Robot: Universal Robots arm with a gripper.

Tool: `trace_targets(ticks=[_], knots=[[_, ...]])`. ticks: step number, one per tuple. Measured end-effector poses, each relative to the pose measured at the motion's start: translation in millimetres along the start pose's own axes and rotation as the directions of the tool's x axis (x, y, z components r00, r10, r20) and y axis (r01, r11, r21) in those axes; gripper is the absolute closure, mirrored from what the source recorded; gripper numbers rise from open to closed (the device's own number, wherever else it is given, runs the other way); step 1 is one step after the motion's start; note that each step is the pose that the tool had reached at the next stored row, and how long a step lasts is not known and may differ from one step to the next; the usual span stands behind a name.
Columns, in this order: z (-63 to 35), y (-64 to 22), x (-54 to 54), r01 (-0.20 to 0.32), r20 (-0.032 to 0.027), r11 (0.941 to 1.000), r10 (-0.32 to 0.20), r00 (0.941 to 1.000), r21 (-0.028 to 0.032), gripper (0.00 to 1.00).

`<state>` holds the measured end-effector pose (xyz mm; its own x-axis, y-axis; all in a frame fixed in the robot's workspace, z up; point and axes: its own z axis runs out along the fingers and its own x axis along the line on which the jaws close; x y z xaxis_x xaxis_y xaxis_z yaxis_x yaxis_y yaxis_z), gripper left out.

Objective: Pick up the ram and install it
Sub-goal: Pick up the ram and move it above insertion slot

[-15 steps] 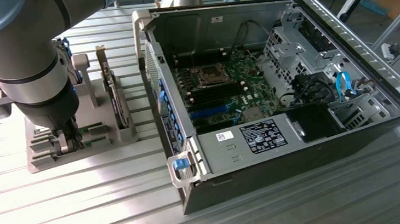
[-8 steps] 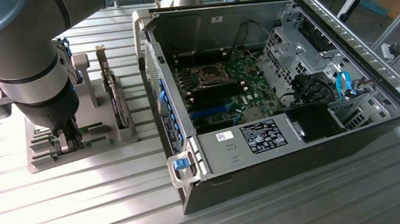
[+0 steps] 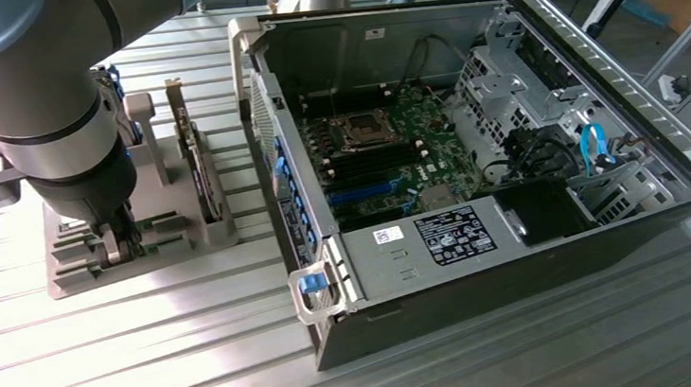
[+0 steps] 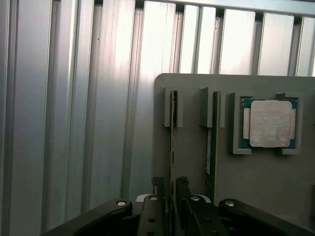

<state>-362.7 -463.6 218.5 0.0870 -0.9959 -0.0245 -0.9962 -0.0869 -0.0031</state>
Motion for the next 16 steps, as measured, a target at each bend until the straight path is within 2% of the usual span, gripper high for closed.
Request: trace_targets(ticks=[16], knots=[[3.6,0.0,0.0,0.000,0.0000,1.0000,0.000,1.0000,0.0000,0.76]])
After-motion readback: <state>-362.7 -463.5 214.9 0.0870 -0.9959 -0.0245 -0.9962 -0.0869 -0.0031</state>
